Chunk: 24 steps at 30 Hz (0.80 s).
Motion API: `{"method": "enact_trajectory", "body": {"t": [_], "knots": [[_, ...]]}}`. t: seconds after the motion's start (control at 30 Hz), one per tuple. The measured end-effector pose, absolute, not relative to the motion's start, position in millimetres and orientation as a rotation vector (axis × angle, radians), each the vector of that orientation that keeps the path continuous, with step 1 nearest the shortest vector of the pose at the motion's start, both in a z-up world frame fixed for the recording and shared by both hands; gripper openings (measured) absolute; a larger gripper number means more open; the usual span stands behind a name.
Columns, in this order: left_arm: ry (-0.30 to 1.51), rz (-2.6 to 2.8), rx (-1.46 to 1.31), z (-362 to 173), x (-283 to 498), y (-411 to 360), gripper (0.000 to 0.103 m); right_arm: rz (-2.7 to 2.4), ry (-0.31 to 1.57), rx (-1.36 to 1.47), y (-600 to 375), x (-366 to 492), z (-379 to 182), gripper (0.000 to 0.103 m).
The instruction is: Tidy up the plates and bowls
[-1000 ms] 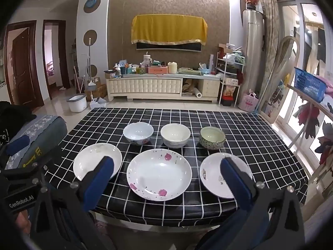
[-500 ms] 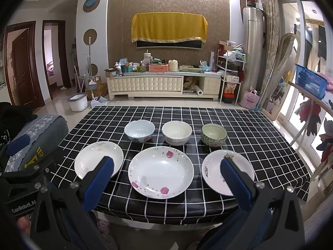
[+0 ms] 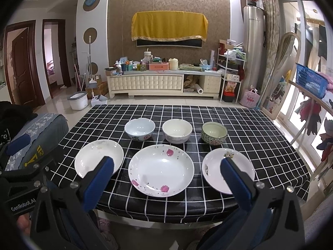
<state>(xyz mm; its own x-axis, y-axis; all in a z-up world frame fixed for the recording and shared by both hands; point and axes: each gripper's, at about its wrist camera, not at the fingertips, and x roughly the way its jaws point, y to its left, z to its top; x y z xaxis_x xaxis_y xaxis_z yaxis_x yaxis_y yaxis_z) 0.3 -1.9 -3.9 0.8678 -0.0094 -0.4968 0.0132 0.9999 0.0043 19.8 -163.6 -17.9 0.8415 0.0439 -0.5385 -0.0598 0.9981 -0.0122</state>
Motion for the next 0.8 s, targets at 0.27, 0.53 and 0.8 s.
{"method": "enact_trajectory", "body": {"t": [0.27, 0.53, 0.8], "knots": [[0.522, -0.011, 0.011, -6.7, 1.0, -1.1, 0.102, 0.052, 0.574, -0.031, -163.1, 20.1, -19.0, 0.103], [0.533, -0.014, 0.007, -9.2, 0.7, -1.6, 0.102, 0.053, 0.58, -0.035, -164.1, 19.3, -19.4, 0.103], [0.539, -0.016, 0.006, -8.2, 0.9, -1.5, 0.102, 0.053, 0.592, -0.034, -163.6, 19.0, -20.9, 0.103]]}}
